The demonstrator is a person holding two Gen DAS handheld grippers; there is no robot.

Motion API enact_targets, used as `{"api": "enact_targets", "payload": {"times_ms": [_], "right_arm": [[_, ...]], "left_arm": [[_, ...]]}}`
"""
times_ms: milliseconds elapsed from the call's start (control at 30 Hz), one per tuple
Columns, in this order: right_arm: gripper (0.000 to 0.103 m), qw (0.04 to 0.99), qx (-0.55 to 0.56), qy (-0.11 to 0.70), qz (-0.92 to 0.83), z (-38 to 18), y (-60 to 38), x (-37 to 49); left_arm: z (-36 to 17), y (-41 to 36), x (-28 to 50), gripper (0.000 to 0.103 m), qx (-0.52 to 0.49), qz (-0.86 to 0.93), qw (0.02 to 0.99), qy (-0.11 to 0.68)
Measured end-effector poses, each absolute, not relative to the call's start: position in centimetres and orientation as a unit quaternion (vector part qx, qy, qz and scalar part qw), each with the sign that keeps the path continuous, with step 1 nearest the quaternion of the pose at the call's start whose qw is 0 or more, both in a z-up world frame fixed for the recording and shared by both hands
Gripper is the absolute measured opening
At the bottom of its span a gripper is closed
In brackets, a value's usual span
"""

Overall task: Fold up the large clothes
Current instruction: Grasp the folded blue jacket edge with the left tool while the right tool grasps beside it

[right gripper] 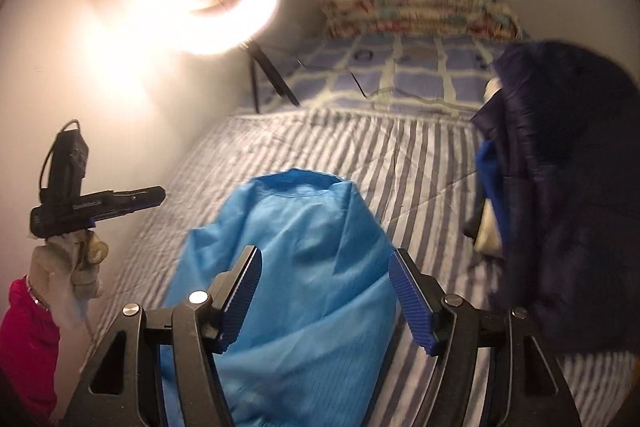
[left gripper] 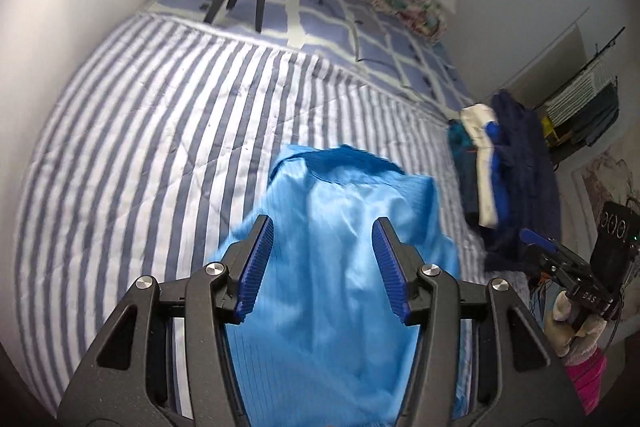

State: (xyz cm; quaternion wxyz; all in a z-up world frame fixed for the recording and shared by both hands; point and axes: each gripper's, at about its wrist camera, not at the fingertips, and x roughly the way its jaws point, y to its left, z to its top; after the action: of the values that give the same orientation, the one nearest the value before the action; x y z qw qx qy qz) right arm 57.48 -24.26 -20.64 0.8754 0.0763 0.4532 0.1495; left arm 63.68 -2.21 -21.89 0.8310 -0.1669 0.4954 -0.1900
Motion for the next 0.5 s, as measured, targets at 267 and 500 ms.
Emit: {"api": "enact_targets", "payload": {"times_ms": [267, 500], "right_arm": [[0.069, 0.863, 0.059, 0.478, 0.155, -26.4, -21.5, 66.1], [0.069, 0.842, 0.068, 0.51, 0.159, -30.0, -20.8, 70.1]], "left_arm": [[-27.8, -3.9, 69.0, 0.053, -0.153, -0.189, 0.812, 0.531], [-30.7, -6.2, 70.5, 0.052, -0.115, -0.189, 0.802, 0.555]]}}
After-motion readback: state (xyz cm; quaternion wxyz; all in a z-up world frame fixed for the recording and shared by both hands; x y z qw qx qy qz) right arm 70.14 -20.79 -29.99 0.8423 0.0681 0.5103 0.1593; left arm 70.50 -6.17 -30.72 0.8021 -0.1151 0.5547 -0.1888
